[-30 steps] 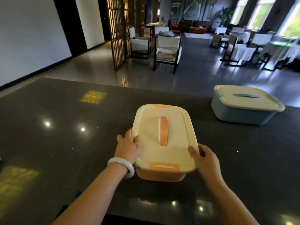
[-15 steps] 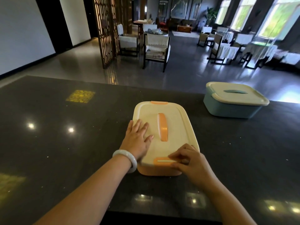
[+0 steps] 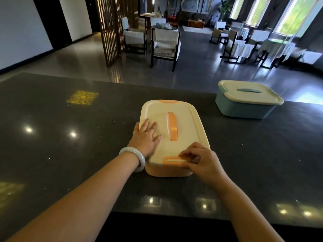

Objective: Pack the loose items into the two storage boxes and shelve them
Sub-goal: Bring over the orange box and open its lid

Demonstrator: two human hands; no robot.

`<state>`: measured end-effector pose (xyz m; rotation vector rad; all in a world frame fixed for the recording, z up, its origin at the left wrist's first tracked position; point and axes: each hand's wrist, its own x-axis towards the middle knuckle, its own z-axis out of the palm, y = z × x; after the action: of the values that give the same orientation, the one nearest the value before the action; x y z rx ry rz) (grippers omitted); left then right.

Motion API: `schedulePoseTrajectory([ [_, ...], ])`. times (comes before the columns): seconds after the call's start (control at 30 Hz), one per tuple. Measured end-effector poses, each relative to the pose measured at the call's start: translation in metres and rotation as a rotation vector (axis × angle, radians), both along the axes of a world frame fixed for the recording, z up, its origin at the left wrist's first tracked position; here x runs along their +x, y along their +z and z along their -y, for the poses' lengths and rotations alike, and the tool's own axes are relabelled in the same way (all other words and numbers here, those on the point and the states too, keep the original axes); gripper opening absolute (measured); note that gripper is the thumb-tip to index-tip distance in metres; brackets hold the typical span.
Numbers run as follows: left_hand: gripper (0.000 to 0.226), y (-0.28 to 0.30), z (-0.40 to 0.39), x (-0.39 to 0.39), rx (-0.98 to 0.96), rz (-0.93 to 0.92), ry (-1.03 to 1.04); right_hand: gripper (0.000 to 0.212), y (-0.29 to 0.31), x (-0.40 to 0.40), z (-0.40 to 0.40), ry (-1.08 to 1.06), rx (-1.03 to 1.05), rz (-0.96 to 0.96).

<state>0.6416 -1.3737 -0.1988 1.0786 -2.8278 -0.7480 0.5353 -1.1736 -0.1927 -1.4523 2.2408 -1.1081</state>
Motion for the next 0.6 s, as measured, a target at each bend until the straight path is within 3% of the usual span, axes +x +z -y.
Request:
schedulePoseTrajectory([
  [0.2, 0.064, 0.003, 0.000, 0.000, 0.043, 0.007, -0.011, 0.024, 0.032, -0.010, 0.023, 0.134, 0.397, -0.031],
  [0.6, 0.065, -0.001, 0.003, -0.002, 0.060, 0.015, -0.005, 0.028, 0.024, -0.009, 0.014, 0.185, 0.319, -0.021],
])
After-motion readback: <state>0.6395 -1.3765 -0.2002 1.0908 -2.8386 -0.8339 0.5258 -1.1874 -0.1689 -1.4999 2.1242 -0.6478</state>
